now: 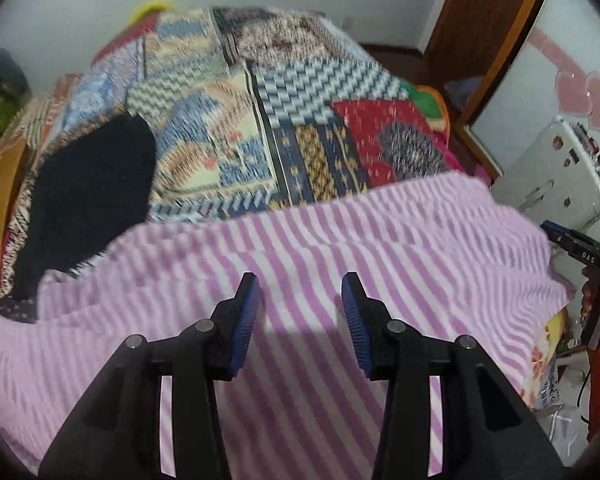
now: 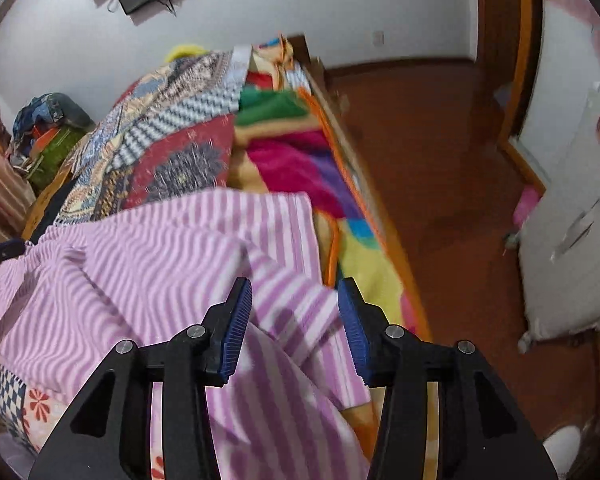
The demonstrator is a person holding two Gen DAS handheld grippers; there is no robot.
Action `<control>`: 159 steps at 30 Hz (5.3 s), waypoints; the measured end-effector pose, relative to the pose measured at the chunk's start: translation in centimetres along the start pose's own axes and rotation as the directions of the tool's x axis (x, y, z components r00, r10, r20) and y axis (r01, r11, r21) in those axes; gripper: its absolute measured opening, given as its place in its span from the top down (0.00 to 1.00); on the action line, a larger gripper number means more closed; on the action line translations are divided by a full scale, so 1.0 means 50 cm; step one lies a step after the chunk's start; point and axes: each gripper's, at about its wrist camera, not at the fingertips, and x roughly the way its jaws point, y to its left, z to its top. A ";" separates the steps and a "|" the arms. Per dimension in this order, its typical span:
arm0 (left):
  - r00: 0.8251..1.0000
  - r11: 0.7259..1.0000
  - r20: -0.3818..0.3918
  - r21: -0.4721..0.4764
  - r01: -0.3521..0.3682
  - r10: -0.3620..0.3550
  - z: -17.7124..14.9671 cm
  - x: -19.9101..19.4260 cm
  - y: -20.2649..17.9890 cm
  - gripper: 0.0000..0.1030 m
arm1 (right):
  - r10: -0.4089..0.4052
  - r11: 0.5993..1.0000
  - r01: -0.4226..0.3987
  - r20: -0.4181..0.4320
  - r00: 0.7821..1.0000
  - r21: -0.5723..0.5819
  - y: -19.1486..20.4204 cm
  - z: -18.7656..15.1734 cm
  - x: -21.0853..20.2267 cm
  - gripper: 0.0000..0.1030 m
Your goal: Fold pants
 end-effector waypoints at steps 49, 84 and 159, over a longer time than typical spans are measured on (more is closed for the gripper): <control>0.992 0.988 0.060 -0.110 -0.104 0.111 -0.027 -0.060 0.094 0.52 | -0.065 0.998 0.066 0.069 0.995 -0.013 -0.012 0.176 0.110 0.83; 0.997 0.993 0.033 -0.091 -0.073 0.076 -0.195 -0.101 -0.013 0.44 | 0.065 0.974 -0.064 0.005 0.998 0.217 -0.022 -0.109 -0.010 0.54; 0.959 0.832 0.191 -0.551 -0.070 0.207 -0.521 -0.287 0.690 0.77 | 0.360 0.684 -0.456 -0.281 0.890 -0.569 1.027 0.051 0.273 0.90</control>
